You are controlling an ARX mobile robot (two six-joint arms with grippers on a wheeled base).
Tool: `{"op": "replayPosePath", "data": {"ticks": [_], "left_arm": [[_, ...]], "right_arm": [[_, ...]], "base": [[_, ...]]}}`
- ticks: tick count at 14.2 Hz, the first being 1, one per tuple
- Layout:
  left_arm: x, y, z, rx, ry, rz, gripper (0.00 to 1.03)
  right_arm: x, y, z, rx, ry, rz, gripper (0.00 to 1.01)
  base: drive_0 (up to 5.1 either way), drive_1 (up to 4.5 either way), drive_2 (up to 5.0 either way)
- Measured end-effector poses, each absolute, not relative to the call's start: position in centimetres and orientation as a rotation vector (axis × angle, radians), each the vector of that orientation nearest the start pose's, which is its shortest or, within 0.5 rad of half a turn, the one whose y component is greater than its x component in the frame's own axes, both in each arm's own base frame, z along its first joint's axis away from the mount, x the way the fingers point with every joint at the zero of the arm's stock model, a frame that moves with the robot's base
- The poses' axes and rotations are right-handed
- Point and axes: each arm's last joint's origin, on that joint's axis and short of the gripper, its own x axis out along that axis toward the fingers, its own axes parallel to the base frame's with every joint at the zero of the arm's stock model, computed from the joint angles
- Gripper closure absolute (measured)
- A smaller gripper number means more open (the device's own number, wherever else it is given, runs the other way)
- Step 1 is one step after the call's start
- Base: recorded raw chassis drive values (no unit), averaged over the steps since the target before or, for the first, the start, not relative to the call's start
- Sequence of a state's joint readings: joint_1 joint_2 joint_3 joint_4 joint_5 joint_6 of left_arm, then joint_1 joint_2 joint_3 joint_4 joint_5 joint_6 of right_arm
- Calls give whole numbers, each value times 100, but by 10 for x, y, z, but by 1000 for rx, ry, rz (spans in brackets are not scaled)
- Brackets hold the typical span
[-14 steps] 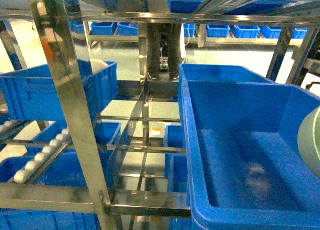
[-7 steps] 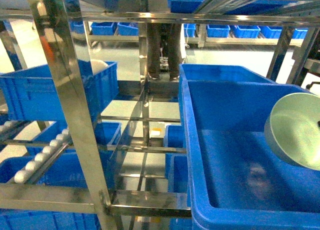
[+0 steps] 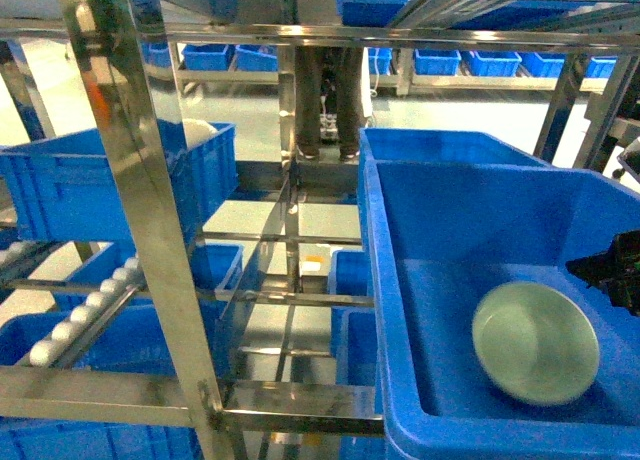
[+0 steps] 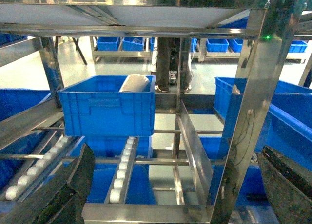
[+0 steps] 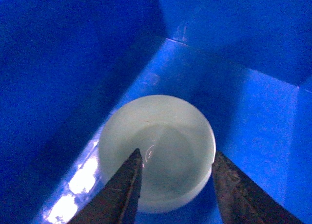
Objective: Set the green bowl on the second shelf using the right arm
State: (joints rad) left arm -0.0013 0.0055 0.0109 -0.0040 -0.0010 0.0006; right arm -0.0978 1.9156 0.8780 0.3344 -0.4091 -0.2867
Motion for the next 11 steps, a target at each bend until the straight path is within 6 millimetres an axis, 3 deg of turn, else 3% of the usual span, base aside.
{"op": "replayPosePath", "data": {"ticks": [1,5,9,11], "left_arm": [[97,0,166,0,-1,0,5],[97,0,166,0,-1,0,5],[97,0,166,0,-1,0,5],[97,0,166,0,-1,0,5]], "right_arm": [[354,-26,110,-88,630,373,47],[329,-29,119,-31,564,287,1],[280,-41,149,52,459,167,3],[256,-45,154,66,456,142,3]], "base": [[0,0,0],[0,0,0],[0,0,0],[0,0,0]]}}
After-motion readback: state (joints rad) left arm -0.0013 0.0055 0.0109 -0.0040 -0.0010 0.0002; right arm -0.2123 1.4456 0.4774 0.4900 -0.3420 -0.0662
